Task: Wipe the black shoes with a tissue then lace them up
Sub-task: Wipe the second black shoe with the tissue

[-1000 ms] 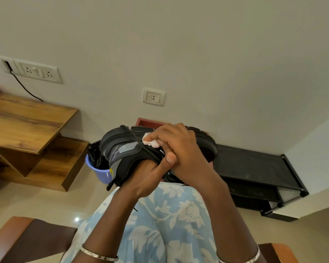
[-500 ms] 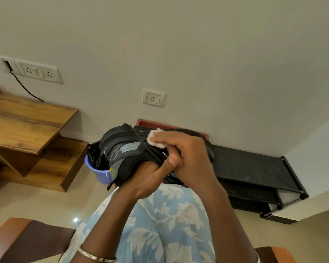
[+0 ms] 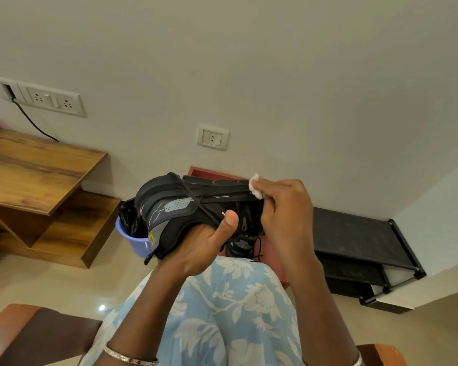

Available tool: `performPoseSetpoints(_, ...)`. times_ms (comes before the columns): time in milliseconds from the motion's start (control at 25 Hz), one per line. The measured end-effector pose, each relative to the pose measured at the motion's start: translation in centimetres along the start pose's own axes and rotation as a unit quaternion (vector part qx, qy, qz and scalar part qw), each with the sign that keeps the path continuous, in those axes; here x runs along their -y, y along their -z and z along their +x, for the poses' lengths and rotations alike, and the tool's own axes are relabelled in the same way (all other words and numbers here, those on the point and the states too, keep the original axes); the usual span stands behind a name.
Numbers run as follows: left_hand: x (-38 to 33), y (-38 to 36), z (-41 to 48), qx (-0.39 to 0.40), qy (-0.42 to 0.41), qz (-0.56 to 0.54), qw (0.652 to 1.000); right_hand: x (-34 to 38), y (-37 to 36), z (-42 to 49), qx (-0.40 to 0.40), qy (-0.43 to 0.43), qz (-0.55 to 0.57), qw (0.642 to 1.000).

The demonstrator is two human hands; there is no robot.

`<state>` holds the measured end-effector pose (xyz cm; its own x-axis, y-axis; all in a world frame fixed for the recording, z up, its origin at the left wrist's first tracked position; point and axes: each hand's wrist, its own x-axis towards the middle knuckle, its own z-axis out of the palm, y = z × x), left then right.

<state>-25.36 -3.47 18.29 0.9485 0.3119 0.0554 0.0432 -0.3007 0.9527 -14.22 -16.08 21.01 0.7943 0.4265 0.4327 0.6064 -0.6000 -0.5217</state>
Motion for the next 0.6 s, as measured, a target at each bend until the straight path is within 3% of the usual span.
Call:
performPoseSetpoints(80, 0.2, -0.2, 0.1, 0.007, -0.025, 0.015, 1.0, 1.8, -0.7, -0.1, 0.009, 0.051, 0.061, 0.997)
performPoseSetpoints(240, 0.9, -0.5, -0.1, 0.025, -0.035, 0.044, 0.998, 4.1, -1.3, -0.3, 0.114, 0.109, 0.166, 0.974)
performPoseSetpoints(360, 0.8, -0.4, -0.1, 0.004, -0.06, 0.031, 0.998, 2.9, -0.9, -0.1, 0.064, 0.132, 0.137, 0.98)
performPoseSetpoints(600, -0.7, -0.3, -0.6, -0.017, -0.004, 0.056, 0.998, -0.9, 1.6, 0.8, 0.027, 0.004, 0.023, 0.999)
